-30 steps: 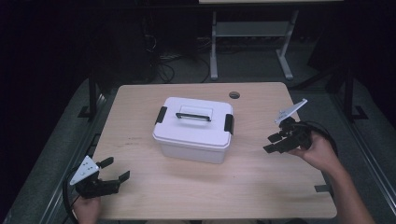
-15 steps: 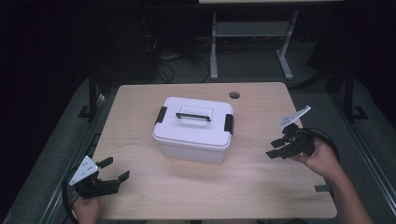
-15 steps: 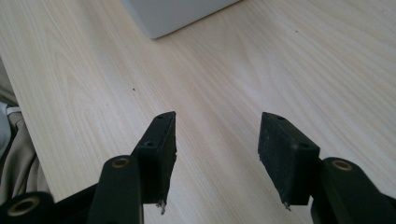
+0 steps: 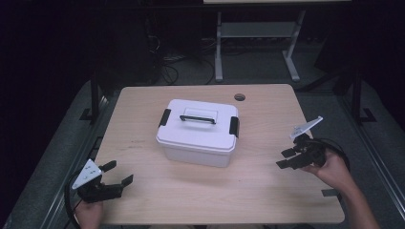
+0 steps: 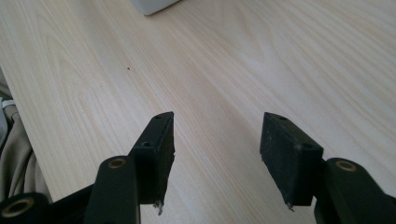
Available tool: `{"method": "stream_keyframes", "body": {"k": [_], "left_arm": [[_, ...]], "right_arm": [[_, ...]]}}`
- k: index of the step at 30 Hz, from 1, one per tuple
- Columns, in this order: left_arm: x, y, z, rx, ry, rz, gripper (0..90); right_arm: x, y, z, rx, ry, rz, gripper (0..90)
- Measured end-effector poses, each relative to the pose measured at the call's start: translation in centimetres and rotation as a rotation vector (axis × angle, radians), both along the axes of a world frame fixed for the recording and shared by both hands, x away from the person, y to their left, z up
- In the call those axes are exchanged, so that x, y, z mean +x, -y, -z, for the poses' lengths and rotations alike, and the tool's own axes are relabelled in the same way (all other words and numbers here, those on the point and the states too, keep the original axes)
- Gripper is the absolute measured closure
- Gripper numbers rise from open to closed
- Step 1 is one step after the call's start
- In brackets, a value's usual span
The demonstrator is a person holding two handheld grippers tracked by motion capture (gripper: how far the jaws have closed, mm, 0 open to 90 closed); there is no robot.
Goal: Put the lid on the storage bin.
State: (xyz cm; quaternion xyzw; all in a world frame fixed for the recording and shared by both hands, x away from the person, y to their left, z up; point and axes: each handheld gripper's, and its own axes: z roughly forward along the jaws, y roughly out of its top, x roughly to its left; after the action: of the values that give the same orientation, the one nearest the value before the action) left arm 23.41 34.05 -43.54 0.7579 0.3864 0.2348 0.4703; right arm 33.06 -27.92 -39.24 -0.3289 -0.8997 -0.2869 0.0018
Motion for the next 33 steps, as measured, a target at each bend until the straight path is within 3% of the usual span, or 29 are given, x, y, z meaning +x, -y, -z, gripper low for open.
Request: {"method": "stream_keyframes", "body": {"k": [33], "left_arm": [[0.0, 0.2, 0.0, 0.006, -0.002, 0.004, 13.7]], "right_arm": [[-2.0, 2.0, 2.6, 0.034, -0.028, 0.037, 42.5]]}}
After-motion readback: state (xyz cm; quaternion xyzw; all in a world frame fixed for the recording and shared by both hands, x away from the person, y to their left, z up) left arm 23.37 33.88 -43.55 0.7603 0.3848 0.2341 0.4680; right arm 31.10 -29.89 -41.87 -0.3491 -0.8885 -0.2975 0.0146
